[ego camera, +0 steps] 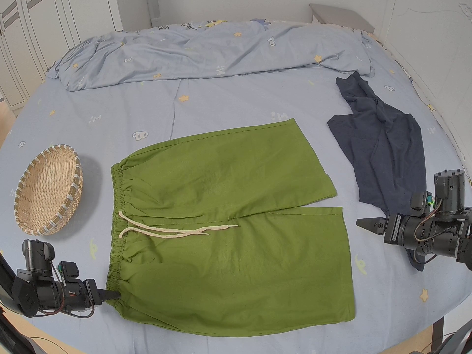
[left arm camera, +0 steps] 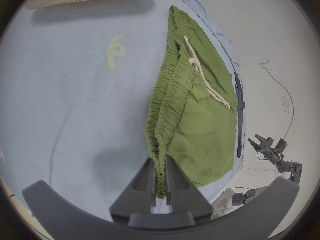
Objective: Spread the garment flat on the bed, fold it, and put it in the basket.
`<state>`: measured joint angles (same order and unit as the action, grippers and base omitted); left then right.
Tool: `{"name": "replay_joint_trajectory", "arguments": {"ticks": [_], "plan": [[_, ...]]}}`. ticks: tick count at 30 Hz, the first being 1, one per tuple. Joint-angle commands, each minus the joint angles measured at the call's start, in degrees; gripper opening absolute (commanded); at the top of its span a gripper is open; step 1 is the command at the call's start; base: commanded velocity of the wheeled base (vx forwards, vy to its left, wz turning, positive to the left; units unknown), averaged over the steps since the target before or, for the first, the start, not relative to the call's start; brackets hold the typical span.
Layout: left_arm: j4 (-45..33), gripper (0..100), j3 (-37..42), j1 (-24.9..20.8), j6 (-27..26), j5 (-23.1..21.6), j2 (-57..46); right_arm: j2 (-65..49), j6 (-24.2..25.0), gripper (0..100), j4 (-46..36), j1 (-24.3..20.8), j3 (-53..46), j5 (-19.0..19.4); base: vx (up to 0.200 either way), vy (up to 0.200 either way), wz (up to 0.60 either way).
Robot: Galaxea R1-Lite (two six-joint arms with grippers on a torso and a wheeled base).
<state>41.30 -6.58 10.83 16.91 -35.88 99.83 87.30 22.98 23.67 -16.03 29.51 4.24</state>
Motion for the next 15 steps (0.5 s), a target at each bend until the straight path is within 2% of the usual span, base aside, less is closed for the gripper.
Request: {"name": "replay_joint_trajectory", "arguments": {"ticks": [1,4,8,9,11,13,15], "plan": [[0.27,0,2.54,1.30,-0.21,0.02,-3.94,0.33,0.05,100,-0.12,0.12,-1.12,-0.02,0.000,0.000,0.00],[0.27,0,3.51,3.50,-0.65,-0.07,-4.64,-0.02,-0.22,100,-0.21,0.03,-4.64,0.42,0.000,0.000,0.00],[0.27,0,3.59,4.03,-1.79,-0.07,-4.12,0.42,-0.22,100,-0.03,0.03,-9.39,2.35,0.000,0.000,0.00],[0.27,0,3.68,4.29,-2.58,0.02,-4.03,1.03,-0.13,100,-0.03,0.03,-13.08,7.45,0.000,0.000,0.00],[0.27,0,3.68,4.47,-2.67,0.02,-4.03,1.21,-0.13,100,-0.03,0.03,-13.96,9.64,0.000,0.000,0.00],[0.27,0,3.59,4.82,-2.85,0.02,-3.85,1.47,-0.04,100,-0.03,0.12,-15.36,13.78,0.000,0.000,0.00],[0.27,0,3.59,5.08,-2.85,0.02,-3.85,1.65,-0.04,100,-0.03,0.03,-15.71,14.65,0.000,0.000,0.00]]}}
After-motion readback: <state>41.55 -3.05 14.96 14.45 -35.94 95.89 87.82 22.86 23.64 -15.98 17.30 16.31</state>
